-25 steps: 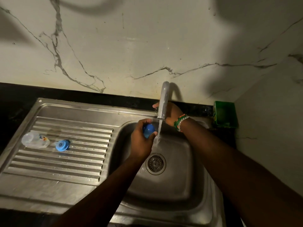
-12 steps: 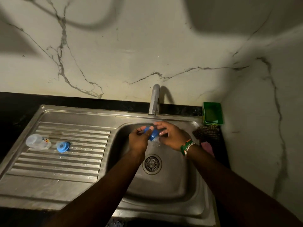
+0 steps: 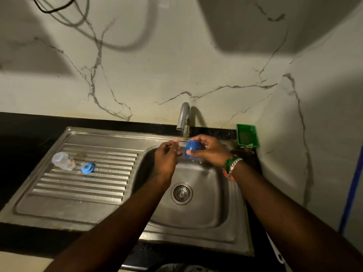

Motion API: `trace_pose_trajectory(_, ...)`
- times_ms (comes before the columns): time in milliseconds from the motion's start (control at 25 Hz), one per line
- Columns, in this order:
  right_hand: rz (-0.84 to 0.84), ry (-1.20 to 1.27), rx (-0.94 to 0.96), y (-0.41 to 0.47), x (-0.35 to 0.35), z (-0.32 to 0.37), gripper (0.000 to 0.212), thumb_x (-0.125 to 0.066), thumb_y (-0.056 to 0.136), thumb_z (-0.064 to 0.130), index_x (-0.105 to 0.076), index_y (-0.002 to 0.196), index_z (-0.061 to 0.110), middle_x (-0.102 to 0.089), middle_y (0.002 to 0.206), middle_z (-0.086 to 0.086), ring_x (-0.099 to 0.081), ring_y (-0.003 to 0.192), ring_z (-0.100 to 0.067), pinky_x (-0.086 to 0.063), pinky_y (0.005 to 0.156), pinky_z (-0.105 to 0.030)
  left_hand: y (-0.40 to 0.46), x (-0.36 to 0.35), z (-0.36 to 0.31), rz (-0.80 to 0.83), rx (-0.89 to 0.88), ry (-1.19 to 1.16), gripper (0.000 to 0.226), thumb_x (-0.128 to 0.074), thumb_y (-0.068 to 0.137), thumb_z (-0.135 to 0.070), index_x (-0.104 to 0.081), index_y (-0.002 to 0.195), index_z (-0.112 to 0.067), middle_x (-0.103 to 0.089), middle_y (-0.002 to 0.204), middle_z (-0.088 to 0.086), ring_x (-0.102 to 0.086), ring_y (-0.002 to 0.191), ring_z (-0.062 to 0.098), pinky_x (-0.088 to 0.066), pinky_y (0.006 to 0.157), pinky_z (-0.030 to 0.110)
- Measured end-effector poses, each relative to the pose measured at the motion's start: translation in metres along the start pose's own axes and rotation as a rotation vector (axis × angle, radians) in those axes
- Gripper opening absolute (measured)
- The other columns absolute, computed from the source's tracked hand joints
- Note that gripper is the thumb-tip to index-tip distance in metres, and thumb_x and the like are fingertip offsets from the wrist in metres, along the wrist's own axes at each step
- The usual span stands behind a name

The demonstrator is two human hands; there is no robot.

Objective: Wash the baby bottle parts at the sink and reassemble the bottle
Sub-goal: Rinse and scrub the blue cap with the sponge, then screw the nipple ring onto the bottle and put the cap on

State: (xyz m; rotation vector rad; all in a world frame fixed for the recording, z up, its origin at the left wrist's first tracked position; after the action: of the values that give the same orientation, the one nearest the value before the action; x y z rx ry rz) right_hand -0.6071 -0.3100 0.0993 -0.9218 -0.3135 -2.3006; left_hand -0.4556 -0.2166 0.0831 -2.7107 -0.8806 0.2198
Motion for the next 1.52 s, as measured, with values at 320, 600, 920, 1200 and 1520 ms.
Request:
trace_pose_trajectory(320, -0.039, -0.343, -0.304, -0.029, -0.021, -0.034, 0.040, -0.089, 0.065, 0.048, -0.069, 0.084, 0.019, -0.070, 0.080, 0.002, -0.061, 0.072, -0.015, -0.048, 0.058, -0.024, -0.008, 0.028, 0.024, -0.084, -0.049, -0.018, 0.009, -0.061, 0.101, -0.026, -0.066, 0.095, -0.022, -0.072, 0.100, 0.009, -0.067, 0.096, 0.024, -0.047, 0.080, 0.032)
trace_pose_trajectory(600, -0.104, -0.124, -0.195, -0.025, -0.048, -0.006, 0.045, -0.085, 0.065, 0.028, -0.063, 0.104, 0.028, -0.066, 0.103, 0.004, -0.062, 0.091, -0.019, -0.050, 0.079, -0.029, -0.008, 0.079, 0.042, -0.198, -0.111, 0.257, 0.026, -0.073, 0.091, -0.017, -0.066, 0.115, -0.012, -0.073, 0.103, 0.004, -0.069, 0.098, 0.019, -0.054, 0.091, 0.034)
trace_pose_trajectory(920, 0.107, -0.064, -0.043, 0.060, -0.173, 0.087, 0.047, -0.084, 0.065, 0.005, -0.067, 0.107, 0.016, -0.068, 0.105, -0.002, -0.063, 0.092, -0.018, -0.045, 0.080, -0.020, 0.041, 0.274, 0.076, -0.235, -0.080, 0.935, 0.051, -0.078, 0.079, -0.024, -0.060, 0.127, -0.018, -0.058, 0.128, 0.008, -0.057, 0.119, 0.031, -0.050, 0.095, 0.043)
trace_pose_trajectory(1200, 0.073, -0.111, -0.131, 0.141, -0.310, 0.159, 0.040, -0.083, 0.069, 0.023, -0.062, 0.102, 0.030, -0.063, 0.104, 0.001, -0.063, 0.092, -0.022, -0.054, 0.083, -0.036, 0.079, 0.396, 0.089, -0.028, -0.194, 1.221, 0.081, -0.062, 0.093, -0.051, -0.027, 0.159, -0.020, -0.025, 0.167, 0.005, -0.021, 0.154, 0.026, -0.020, 0.124, 0.045)
trace_pose_trajectory(1520, 0.073, -0.253, -0.216, 0.164, -0.373, 0.180, 0.041, -0.074, 0.078, 0.014, -0.060, 0.114, 0.028, -0.054, 0.120, 0.000, -0.062, 0.101, -0.029, -0.051, 0.081, -0.035, 0.093, 0.429, 0.117, 0.015, -0.194, 1.335, 0.094, -0.026, 0.095, -0.080, -0.001, 0.164, -0.020, 0.008, 0.170, 0.003, 0.014, 0.155, 0.020, 0.006, 0.124, 0.040)
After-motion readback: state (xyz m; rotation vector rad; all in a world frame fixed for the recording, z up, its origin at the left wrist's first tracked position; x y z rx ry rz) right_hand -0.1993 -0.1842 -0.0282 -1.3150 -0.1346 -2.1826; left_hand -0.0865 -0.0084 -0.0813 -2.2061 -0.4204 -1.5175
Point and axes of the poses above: each hand's wrist, its own y-axis towards the middle knuckle, its own x-axis out of the back of the hand, z = x × y, the point moved 2 cm from there along y, towards the middle knuckle
